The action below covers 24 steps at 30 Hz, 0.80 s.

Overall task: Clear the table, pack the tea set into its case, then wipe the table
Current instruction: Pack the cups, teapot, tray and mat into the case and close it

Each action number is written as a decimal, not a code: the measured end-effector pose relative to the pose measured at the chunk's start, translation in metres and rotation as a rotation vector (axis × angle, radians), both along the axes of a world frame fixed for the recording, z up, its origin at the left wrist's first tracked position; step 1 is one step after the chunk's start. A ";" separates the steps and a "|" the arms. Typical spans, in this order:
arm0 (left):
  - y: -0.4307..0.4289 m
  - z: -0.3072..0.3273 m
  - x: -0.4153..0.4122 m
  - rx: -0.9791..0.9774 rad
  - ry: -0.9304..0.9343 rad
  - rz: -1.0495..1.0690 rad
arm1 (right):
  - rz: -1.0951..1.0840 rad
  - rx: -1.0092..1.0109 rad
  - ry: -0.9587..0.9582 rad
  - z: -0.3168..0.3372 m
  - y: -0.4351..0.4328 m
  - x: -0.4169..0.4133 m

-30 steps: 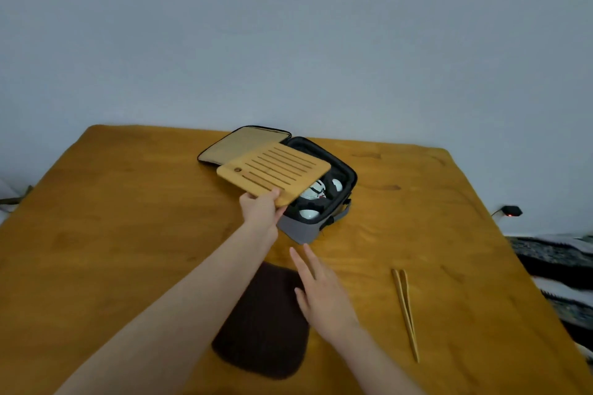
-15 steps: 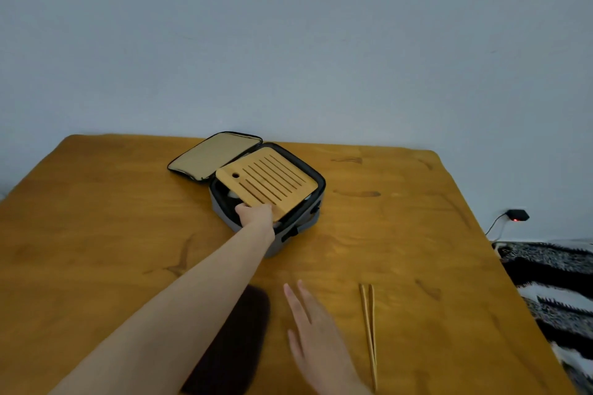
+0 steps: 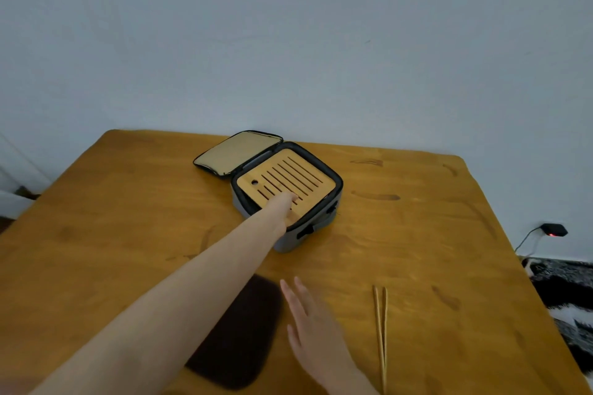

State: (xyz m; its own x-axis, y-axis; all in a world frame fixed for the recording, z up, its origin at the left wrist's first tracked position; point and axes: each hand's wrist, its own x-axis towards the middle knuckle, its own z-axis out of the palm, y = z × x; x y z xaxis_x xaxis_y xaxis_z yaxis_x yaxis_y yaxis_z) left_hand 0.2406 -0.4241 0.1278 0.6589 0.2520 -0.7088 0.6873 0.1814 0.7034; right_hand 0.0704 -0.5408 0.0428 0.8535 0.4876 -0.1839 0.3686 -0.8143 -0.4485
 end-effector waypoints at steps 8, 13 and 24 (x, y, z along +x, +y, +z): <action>0.048 -0.011 -0.016 0.274 -0.190 -0.119 | 0.088 -0.133 0.103 -0.007 0.018 -0.008; 0.095 -0.062 -0.088 0.958 -0.106 -0.576 | 0.035 -0.200 0.108 -0.011 0.043 -0.016; 0.144 -0.117 -0.175 1.215 0.204 -0.686 | -0.307 -0.243 0.131 -0.030 0.078 -0.017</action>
